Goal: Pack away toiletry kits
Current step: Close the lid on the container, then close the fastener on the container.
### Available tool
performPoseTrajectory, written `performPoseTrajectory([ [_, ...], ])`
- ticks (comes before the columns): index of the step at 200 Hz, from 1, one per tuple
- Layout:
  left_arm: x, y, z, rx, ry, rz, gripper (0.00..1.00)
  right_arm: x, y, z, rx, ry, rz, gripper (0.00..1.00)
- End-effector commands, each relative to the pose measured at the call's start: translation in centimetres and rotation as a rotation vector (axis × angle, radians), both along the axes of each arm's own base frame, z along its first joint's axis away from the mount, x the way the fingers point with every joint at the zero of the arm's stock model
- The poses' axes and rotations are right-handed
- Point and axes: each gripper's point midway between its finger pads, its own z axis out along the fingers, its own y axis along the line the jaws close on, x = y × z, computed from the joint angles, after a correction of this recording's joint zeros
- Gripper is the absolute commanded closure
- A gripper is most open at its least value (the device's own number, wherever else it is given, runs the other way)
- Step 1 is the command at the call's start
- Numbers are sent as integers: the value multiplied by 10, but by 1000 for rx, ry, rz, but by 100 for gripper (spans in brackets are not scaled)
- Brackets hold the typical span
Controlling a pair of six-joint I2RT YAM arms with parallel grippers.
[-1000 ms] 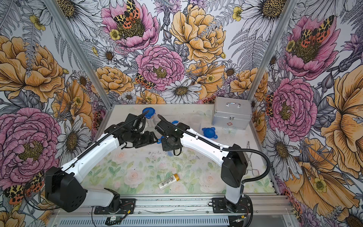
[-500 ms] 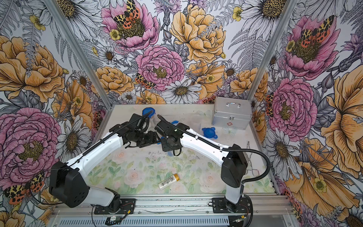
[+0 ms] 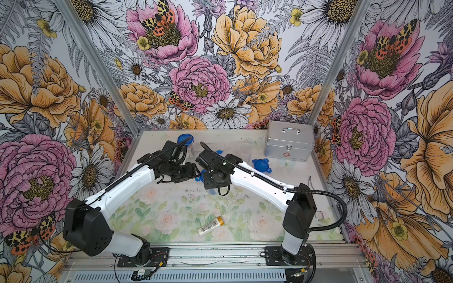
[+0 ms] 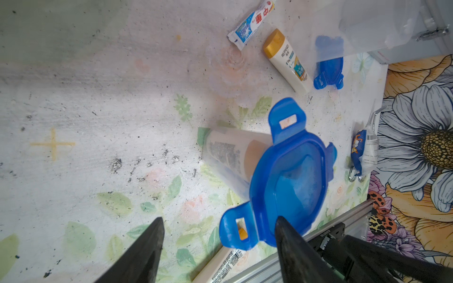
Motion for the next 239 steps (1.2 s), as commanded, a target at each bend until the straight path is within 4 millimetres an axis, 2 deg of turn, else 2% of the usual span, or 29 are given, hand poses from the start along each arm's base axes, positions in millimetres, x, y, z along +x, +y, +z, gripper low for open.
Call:
performPoseTrajectory([
  [1,12,-4,14,-25,-48,-12,32,15,-29,28,53,-50,-92,49],
  [10,10,-3,16,-25,-48,-10,35,19,-33,33,74,-45,-86,49],
  [27,0,0,21,-21,-42,-21,43,40,-44,41,93,-52,-97,50],
  [52,-26,5,14,36,-3,-62,57,64,-46,43,92,-62,-81,50],
  [77,-38,7,4,61,27,-63,64,79,-45,26,52,-48,-53,50],
  [132,-37,-5,-9,122,48,-76,69,108,-25,2,11,-36,21,51],
  [166,-31,-4,-16,149,54,-71,70,114,-24,-12,-8,-14,37,51],
  [239,-18,-12,-17,155,50,-94,71,105,-31,-29,-37,27,43,52],
])
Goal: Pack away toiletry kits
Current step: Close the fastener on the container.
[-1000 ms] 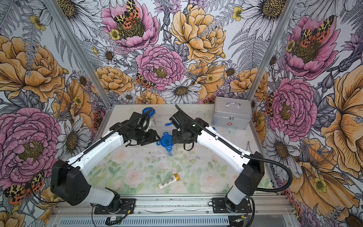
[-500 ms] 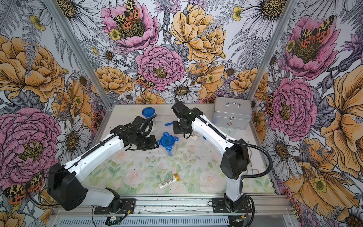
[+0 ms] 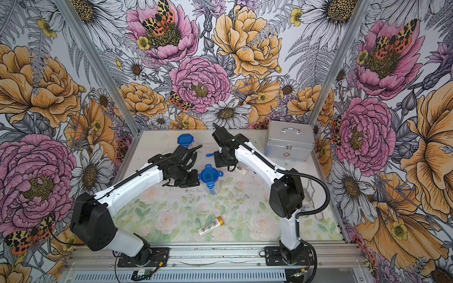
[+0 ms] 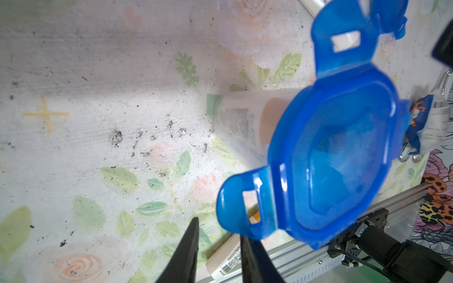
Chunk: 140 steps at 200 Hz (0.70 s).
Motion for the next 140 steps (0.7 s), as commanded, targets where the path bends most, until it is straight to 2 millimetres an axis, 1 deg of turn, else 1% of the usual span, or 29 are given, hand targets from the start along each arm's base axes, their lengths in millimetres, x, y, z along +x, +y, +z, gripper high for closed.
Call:
performPoseTrajectory([
  [1,10,-1,7,5,-35,-4,71,-3,-5,-6,-14,19,7,52],
  [45,8,1,4,4,-24,-11,71,-10,-8,-11,-19,39,7,53],
  [82,8,3,6,-13,-22,-14,71,-17,-13,-9,-18,43,-4,56],
  [111,3,9,13,-40,-20,1,68,-17,-19,1,-14,19,-26,56],
  [140,-7,23,23,-20,-16,11,60,-16,-26,14,-18,-11,-47,56],
])
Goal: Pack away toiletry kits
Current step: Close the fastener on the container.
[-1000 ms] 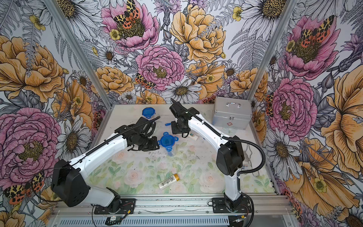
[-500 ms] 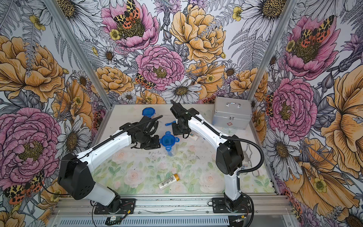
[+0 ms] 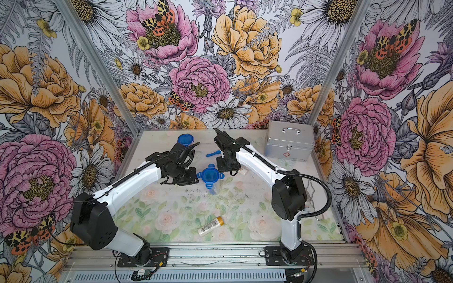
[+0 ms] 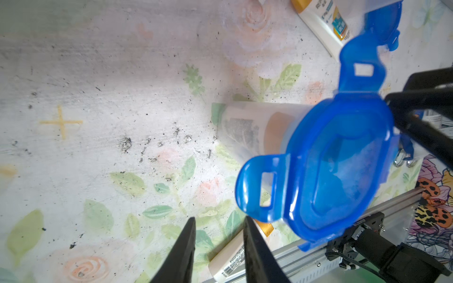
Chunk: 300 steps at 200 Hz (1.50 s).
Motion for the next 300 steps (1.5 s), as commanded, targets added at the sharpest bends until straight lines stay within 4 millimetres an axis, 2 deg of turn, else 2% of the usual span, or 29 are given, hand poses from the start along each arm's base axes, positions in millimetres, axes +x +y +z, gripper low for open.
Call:
performPoseTrajectory([
  [1,-12,11,16,-9,-9,-6,60,1,-10,29,15,-66,-37,56],
  [21,-10,19,28,-11,-25,14,46,1,-14,40,29,-80,-52,53],
  [40,0,16,40,-22,-53,15,33,-5,-6,47,90,-57,-49,53],
  [86,37,3,46,13,-93,0,29,-11,25,45,225,16,-29,52],
  [104,47,-2,42,23,-89,-11,30,-15,35,42,253,37,-15,52],
  [135,50,-15,34,41,-80,-54,36,-21,43,33,260,69,4,52],
  [164,43,-19,27,53,-62,-63,44,-25,42,26,247,83,10,54],
  [229,37,-19,21,70,-52,-68,49,-33,31,3,179,106,3,56],
  [269,33,-22,14,80,-33,-83,52,-33,30,3,168,97,3,58],
  [300,29,-23,10,84,-23,-86,58,-33,30,9,175,81,2,58],
])
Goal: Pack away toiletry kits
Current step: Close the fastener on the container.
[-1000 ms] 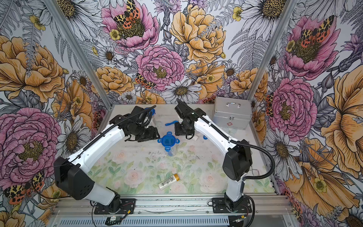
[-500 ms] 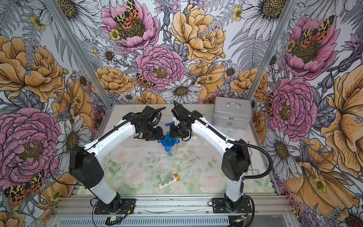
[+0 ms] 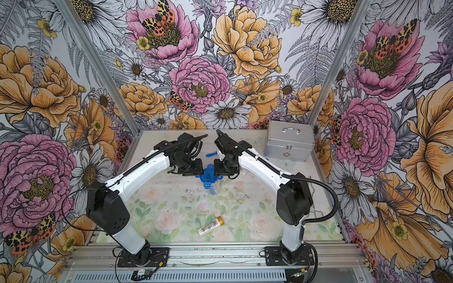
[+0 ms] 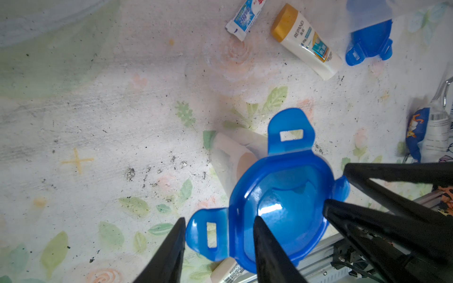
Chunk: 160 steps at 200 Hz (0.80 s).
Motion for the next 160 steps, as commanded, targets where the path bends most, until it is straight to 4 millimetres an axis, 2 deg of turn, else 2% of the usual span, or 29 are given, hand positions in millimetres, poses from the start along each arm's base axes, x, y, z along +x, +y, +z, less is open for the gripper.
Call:
performPoseTrajectory([
  [1,-5,1,-6,21,5,-11,58,1,2,3,-6,-24,1,58],
  [25,-7,-3,-7,20,9,-20,63,0,3,2,-2,-17,4,58],
  [110,-13,0,-11,36,17,-5,64,-7,-8,-13,-50,0,5,58],
  [160,-16,9,-17,75,16,13,64,-4,-13,-12,-68,-18,-1,58],
])
